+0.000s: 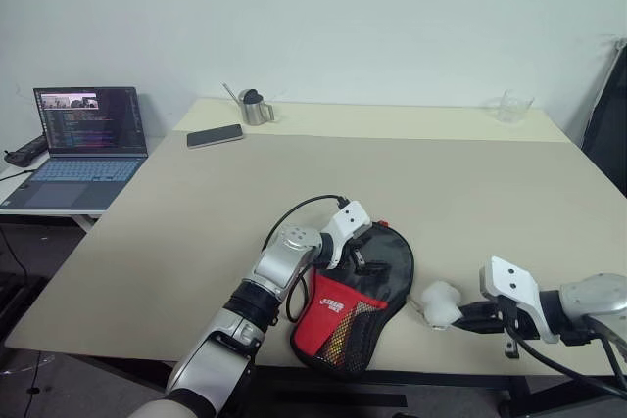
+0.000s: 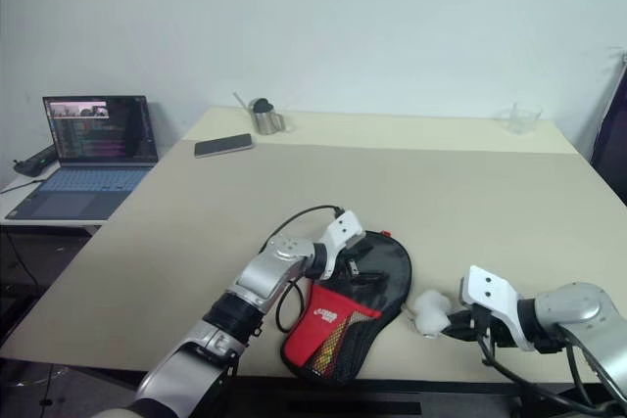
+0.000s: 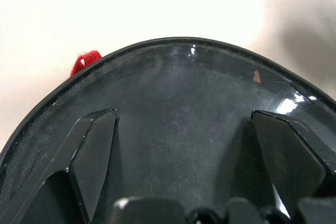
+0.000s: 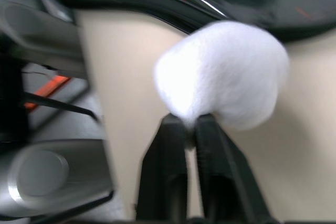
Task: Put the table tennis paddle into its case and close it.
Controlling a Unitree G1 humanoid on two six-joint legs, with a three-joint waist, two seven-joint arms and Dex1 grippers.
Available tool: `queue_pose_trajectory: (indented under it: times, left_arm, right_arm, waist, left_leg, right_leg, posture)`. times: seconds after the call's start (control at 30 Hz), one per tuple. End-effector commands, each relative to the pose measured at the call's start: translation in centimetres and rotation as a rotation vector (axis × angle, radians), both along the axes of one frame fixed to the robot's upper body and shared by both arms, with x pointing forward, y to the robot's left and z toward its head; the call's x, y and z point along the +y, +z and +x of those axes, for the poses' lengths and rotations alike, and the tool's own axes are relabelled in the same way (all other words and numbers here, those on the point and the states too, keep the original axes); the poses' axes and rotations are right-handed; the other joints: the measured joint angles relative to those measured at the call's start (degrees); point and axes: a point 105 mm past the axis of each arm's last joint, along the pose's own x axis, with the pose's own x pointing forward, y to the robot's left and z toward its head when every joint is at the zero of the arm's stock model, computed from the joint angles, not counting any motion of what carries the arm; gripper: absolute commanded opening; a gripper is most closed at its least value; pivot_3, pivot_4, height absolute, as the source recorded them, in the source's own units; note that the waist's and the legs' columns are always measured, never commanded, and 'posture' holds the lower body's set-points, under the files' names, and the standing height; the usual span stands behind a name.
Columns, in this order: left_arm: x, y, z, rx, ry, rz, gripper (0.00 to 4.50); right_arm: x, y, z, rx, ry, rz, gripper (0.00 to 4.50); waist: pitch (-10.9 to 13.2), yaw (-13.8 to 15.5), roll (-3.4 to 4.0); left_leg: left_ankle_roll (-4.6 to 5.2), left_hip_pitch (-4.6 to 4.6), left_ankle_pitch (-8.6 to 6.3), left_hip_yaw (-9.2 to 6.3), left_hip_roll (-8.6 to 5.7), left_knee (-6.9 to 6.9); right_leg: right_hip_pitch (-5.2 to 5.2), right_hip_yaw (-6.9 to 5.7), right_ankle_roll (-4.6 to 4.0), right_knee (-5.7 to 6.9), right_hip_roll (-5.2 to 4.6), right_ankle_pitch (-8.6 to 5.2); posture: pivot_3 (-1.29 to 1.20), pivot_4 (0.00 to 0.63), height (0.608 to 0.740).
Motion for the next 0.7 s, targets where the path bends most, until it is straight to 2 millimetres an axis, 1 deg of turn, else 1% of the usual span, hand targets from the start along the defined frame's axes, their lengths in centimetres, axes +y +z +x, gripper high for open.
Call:
queue_pose_trajectory:
  times: [0.03,0.1,0.17,0.2,0.27,0.3,0.33,0.37,0.43,0.47,0.6,0.7]
  left_arm:
    - [0.2,-0.8,-0.1,0.036,0.01,0.012,4.5]
    - [0.3,-0.2,0.0,0.018,-0.004,-0.004,4.5]
    - [1.0,2.2,0.0,-0.023,-0.044,-0.07,4.5]
    - [1.5,3.5,-0.1,-0.048,-0.068,-0.102,4.5]
    - [2.7,5.8,-0.4,-0.084,-0.108,-0.144,4.5]
    - [3.2,6.5,-0.5,-0.094,-0.12,-0.154,4.5]
    - [4.1,7.5,-0.8,-0.116,-0.142,-0.159,4.5]
    - [5.0,8.2,-1.2,-0.135,-0.162,-0.158,4.5]
    - [6.9,9.5,-1.9,-0.163,-0.186,-0.149,4.5]
    - [7.4,9.7,-2.1,-0.167,-0.189,-0.145,4.5]
    - [10.6,9.4,-3.4,-0.153,-0.178,-0.08,4.5]
    - [11.6,9.0,-4.3,-0.135,-0.18,-0.056,4.5]
  right_arm:
    - [-0.2,0.8,0.1,-0.018,0.032,-0.02,2.05]
    - [-0.9,1.2,0.1,-0.017,0.027,-0.033,2.77]
    - [-2.6,3.1,0.9,-0.058,-0.025,-0.033,3.48]
    - [-3.0,4.5,1.7,-0.111,-0.068,0.001,3.77]
    - [-3.0,7.1,3.9,-0.229,-0.173,0.106,4.48]
    - [-2.8,7.9,4.7,-0.263,-0.211,0.146,4.48]
    - [-2.1,8.6,6.1,-0.303,-0.276,0.201,4.48]
    - [-1.5,9.0,7.5,-0.329,-0.338,0.23,4.48]
    - [0.0,8.5,10.0,-0.325,-0.478,0.265,4.48]
    - [0.3,8.1,10.6,-0.313,-0.516,0.267,4.48]
    - [2.2,4.7,12.3,-0.147,-0.715,0.284,4.48]
    - [2.9,3.6,12.4,-0.066,-0.779,0.302,4.48]
  waist:
    - [-0.01,-0.01,0.01]
    - [-0.01,-0.04,0.01]
    - [0.02,-0.19,0.03]
    - [0.07,-0.27,0.01]
    - [0.17,-0.78,0.06]
    - [0.2,-1.27,0.01]
    - [0.2,-1.56,0.01]
    - [0.23,-2.11,-0.03]
    - [0.21,-2.32,0.03]
    - [0.21,-2.42,0.03]
    - [0.15,-1.61,0.12]
    - [0.15,-1.1,0.14]
  left_leg:
    - [0.0,0.0,0.0,0.0,0.0,0.0]
    - [0.0,-0.01,0.0,0.01,-0.01,0.02]
    - [0.0,-0.02,0.0,0.02,-0.01,0.03]
    - [0.0,-0.03,0.0,0.03,0.0,0.02]
    - [-0.01,-0.06,0.0,0.07,0.02,0.0]
    - [-0.01,-0.07,0.01,0.13,0.04,-0.01]
    - [-0.03,-0.05,0.01,0.15,0.11,-0.03]
    - [-0.04,-0.05,0.02,0.15,0.14,-0.04]
    - [-0.09,-0.05,0.04,0.16,0.18,-0.09]
    - [-0.11,-0.03,0.06,0.17,0.21,-0.11]
    - [-0.13,-0.27,0.06,0.16,0.13,-0.12]
    - [-0.14,-1.06,0.08,0.13,-0.03,0.05]
  right_leg:
    - [0.0,0.0,0.0,0.0,0.0,0.0]
    - [0.0,0.01,0.0,0.0,0.0,0.0]
    - [-0.01,0.01,0.0,0.0,0.0,0.01]
    - [-0.03,0.02,0.0,0.01,0.0,0.01]
    - [-0.13,0.09,-0.03,0.02,0.04,0.02]
    - [-0.22,0.17,-0.04,0.05,0.05,0.03]
    - [-0.23,0.19,-0.07,0.07,0.1,0.04]
    - [-0.24,0.21,-0.11,0.08,0.11,0.06]
    - [-0.29,0.25,-0.19,0.1,0.14,0.11]
    - [-0.31,0.26,-0.2,0.13,0.15,0.11]
    - [-0.59,0.26,-0.27,0.19,0.09,0.09]
    - [-1.33,0.24,-0.28,0.32,-0.04,0.11]
  posture:
    - [0.0,0.15,0.74]
    - [0.0,0.15,0.74]
    - [0.0,0.15,0.74]
    - [0.0,0.15,0.74]
    - [0.0,0.15,0.74]
    - [0.0,0.15,0.74]
    - [0.0,0.15,0.74]
    - [0.0,0.15,0.74]
    - [0.0,0.15,0.74]
    - [0.0,0.15,0.74]
    - [0.0,0.15,0.74]
    - [0.0,0.15,0.74]
